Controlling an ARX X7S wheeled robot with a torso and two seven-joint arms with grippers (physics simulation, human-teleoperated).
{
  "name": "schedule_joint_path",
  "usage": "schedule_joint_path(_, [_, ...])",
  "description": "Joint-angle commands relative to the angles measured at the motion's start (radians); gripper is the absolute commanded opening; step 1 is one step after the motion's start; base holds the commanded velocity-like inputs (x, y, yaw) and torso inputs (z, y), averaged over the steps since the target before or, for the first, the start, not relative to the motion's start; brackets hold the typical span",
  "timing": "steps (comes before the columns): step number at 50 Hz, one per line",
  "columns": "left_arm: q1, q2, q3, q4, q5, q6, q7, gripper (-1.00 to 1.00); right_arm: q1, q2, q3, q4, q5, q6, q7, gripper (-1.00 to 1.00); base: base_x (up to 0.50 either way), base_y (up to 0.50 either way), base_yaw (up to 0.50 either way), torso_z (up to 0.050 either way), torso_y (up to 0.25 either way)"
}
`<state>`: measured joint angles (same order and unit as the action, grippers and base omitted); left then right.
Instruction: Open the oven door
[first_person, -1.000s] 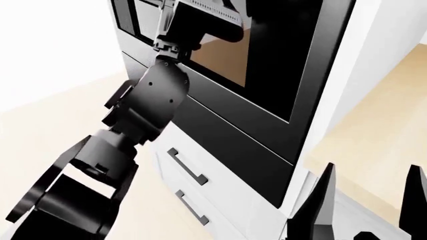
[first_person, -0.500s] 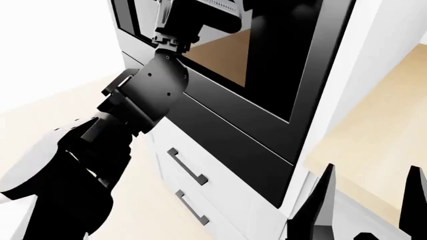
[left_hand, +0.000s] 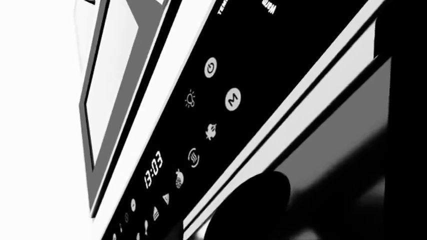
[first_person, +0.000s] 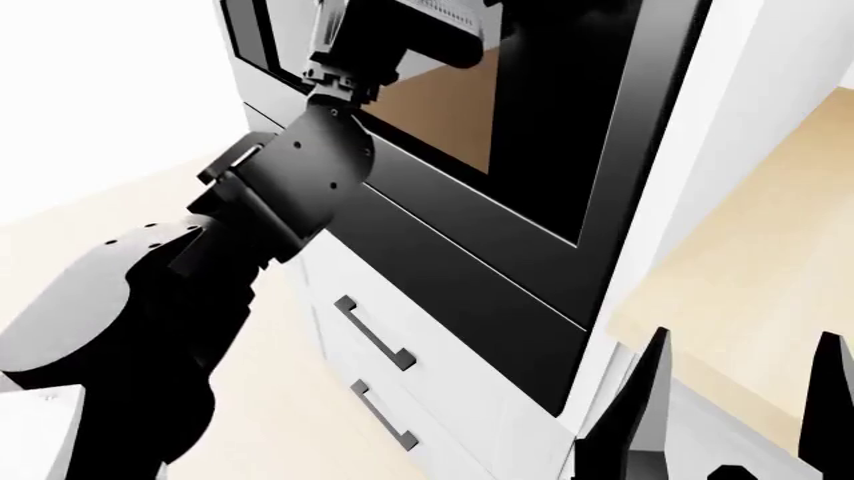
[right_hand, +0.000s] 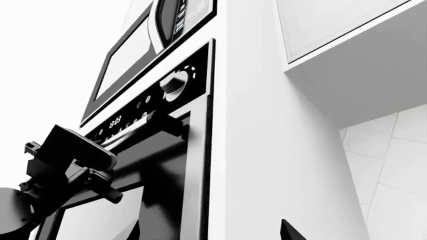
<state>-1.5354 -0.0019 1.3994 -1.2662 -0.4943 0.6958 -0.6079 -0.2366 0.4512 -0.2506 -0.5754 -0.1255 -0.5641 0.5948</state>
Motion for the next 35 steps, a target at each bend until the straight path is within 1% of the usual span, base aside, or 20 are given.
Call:
schedule_joint_path(1, [-0.004, 0.001, 0.01, -0.004, -0.035, 0.001, 0.005, -1.0, 0.003, 0.001, -0.001, -0.002, 0.002, 0.003, 0.0, 1.0, 0.0, 0.0, 0.0, 0.0, 0.0])
schedule_joint_path(26, [-0.031, -0.002, 0.009, -0.028, -0.024, 0.006, -0.023, -1.0, 0.005, 0.002, -0.003, 0.001, 0.0, 0.002, 0.003, 1.0, 0.0, 0.0, 0.0, 0.0, 0.0])
schedule_joint_path(28, [-0.037, -0.027, 0.016, 0.024, -0.016, -0.02, -0.047, -1.0, 0.004, 0.002, -0.003, 0.0, 0.0, 0.002, 0.003, 1.0, 0.0, 0.0, 0.0, 0.0, 0.0])
schedule_joint_path(32, [-0.048, -0.132, 0.046, 0.261, 0.004, -0.141, -0.136, -1.0, 0.004, 0.003, -0.003, 0.0, 0.001, 0.003, 0.003, 1.0, 0.0, 0.0, 0.0, 0.0, 0.0])
schedule_joint_path(35, [-0.054, -0.176, 0.056, 0.362, 0.012, -0.191, -0.174, -1.0, 0.005, 0.002, -0.004, 0.001, 0.0, 0.003, 0.003, 1.0, 0.0, 0.0, 0.0, 0.0, 0.0])
